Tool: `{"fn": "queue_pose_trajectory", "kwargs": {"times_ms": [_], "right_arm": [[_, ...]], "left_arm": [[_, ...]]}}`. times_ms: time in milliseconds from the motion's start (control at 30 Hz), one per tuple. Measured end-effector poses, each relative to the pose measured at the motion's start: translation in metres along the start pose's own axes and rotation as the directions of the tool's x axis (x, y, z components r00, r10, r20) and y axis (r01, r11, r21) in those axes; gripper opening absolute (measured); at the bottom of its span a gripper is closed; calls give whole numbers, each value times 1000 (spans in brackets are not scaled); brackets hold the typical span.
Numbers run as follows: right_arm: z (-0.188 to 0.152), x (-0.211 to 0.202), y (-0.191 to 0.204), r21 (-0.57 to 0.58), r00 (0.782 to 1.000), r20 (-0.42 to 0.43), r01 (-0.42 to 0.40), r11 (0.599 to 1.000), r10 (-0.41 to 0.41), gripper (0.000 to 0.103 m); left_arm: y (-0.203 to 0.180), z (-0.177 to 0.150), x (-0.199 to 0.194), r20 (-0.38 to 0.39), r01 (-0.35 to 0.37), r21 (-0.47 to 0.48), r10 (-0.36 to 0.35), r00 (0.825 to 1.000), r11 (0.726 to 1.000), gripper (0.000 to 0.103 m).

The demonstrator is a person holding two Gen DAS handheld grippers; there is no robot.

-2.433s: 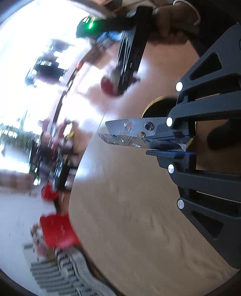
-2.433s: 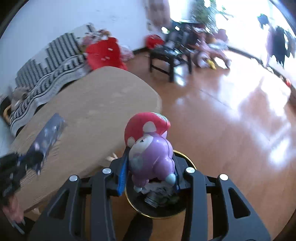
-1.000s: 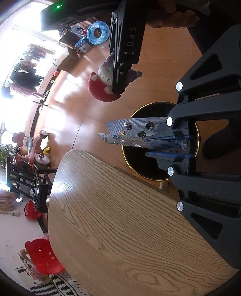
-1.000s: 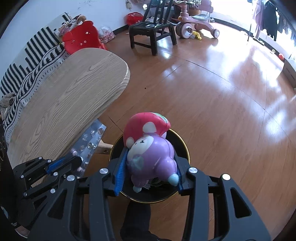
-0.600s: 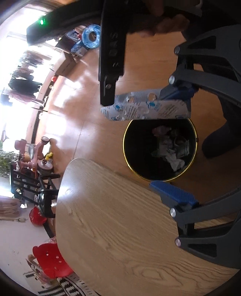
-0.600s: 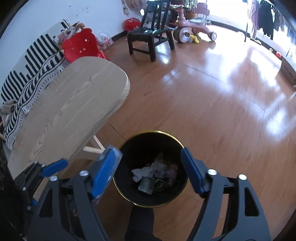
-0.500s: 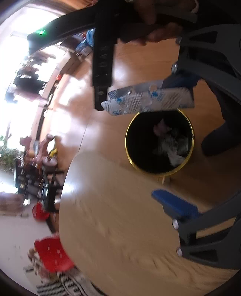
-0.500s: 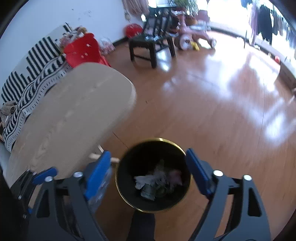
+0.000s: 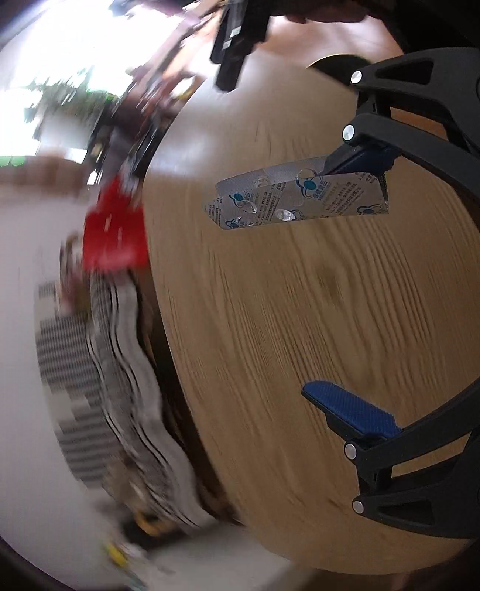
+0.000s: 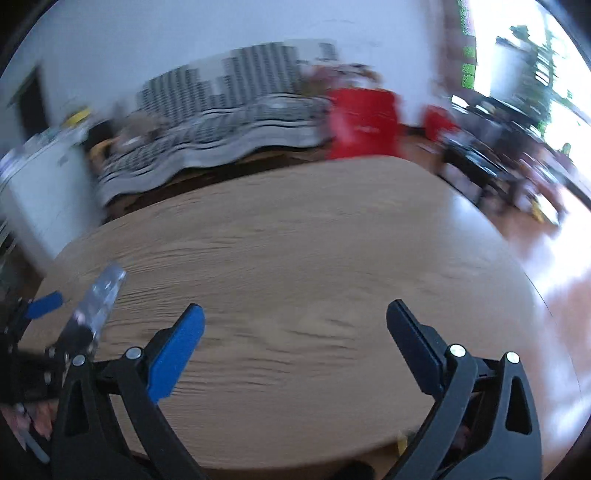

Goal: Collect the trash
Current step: 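Move the left gripper back over the table and release the blister pack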

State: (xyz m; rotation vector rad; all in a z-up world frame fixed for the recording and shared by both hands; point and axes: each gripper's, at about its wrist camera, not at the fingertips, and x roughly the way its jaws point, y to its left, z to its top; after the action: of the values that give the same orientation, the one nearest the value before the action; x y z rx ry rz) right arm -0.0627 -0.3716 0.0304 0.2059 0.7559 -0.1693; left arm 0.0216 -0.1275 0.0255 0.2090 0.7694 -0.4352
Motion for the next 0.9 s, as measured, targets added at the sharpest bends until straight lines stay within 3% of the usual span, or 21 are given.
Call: {"fn": "queue_pose_trajectory", "kwargs": {"times_ms": [100, 200, 300, 467, 633, 900], "right_arm": [[2, 14, 59, -102, 998, -21, -57, 993, 56, 95], [-3, 24, 103, -169, 995, -52, -90, 982, 82, 95], [-7, 33, 130, -202, 993, -80, -98, 974, 83, 95], [-10, 45, 150, -214, 994, -83, -86, 973, 70, 95], [-13, 55, 143, -193, 994, -99, -69, 979, 51, 95], [-9, 53, 135, -178, 993, -97, -77, 981, 60, 95]], "left_arm": [[58, -20, -14, -4, -100, -121, 100, 995, 988, 94], [89, -34, -22, -10, -191, -178, 192, 981, 965, 94], [113, -40, -28, -25, -195, -215, 194, 981, 957, 94], [117, -38, -27, -26, -195, -209, 194, 981, 958, 94], [115, -35, -17, -36, -165, -208, 162, 986, 964, 94], [116, -36, -18, -25, -174, -227, 173, 985, 958, 94]]}}
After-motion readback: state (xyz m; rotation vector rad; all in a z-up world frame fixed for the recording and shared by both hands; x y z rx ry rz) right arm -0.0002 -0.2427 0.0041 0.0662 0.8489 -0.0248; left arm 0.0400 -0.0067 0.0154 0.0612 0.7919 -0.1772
